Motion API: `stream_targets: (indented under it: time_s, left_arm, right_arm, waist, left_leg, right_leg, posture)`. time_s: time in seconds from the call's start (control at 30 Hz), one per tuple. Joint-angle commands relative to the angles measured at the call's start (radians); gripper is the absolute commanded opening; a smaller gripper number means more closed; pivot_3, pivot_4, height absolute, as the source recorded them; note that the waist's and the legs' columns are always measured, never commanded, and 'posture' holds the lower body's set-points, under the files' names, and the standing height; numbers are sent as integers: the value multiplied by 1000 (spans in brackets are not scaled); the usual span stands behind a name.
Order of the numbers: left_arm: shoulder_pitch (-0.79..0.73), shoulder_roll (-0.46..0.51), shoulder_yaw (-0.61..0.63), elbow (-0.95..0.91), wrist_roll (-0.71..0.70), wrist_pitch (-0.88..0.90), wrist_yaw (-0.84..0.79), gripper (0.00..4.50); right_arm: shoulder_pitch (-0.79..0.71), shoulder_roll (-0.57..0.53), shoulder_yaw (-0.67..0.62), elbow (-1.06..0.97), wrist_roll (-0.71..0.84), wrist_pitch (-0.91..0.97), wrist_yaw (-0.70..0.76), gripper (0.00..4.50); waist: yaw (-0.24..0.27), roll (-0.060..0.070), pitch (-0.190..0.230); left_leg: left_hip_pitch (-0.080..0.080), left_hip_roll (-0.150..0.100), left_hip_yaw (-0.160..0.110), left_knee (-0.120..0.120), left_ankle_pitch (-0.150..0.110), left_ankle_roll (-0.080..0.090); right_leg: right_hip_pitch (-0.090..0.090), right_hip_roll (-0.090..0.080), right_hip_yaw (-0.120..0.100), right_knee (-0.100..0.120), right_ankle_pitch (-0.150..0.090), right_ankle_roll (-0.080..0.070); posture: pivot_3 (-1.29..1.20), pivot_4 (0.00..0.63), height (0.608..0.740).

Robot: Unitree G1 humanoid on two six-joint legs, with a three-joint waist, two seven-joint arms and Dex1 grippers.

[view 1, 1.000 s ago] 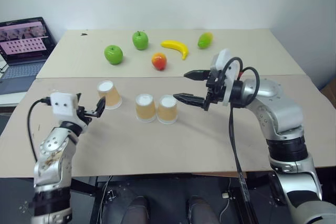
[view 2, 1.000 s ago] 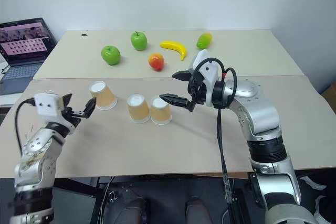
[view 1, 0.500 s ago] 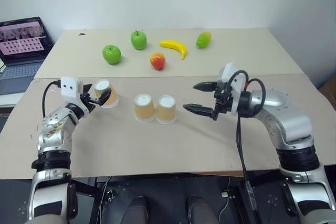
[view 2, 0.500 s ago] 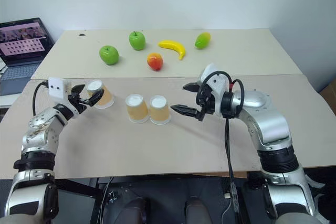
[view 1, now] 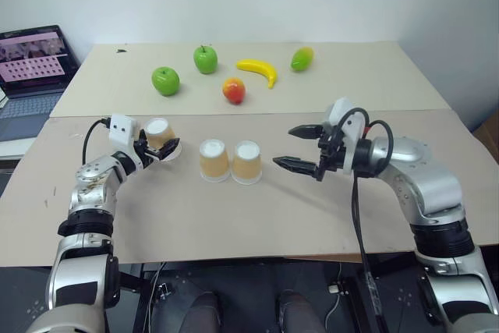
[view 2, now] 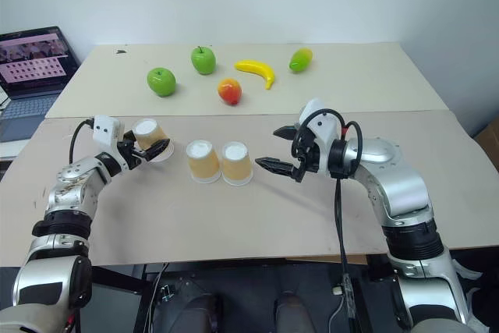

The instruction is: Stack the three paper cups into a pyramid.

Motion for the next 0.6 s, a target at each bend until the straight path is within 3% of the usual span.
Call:
stream_targets:
  time_s: [0.03, 0.07, 0.6]
  left_arm:
    - [-25, 4, 5, -22, 2, -31, -4, 3031]
    - [-24, 3, 5, -26, 2, -33, -5, 2738]
    - [-35, -2, -2, -188, -70, 84, -94, 2738]
  right_arm:
    - [-5, 5, -10, -18, 7, -32, -7, 4500]
    - [-5, 6, -8, -15, 5, -34, -8, 4500]
    - [9, 37, 32, 31, -26, -71, -32, 4500]
  waist:
    - [0, 0, 0]
    - [0, 0, 0]
    - [-1, 0, 0]
  left_leg:
    - [0, 0, 0, 0, 0, 0]
    - [0, 0, 0, 0, 0, 0]
    - [0, 0, 0, 0, 0, 0]
  right_leg:
    - [0, 0, 0, 0, 0, 0]
    - [0, 0, 0, 0, 0, 0]
    - [0, 0, 0, 0, 0, 0]
  posture:
    - [0, 150, 732]
    - [0, 150, 732]
    - [0, 150, 732]
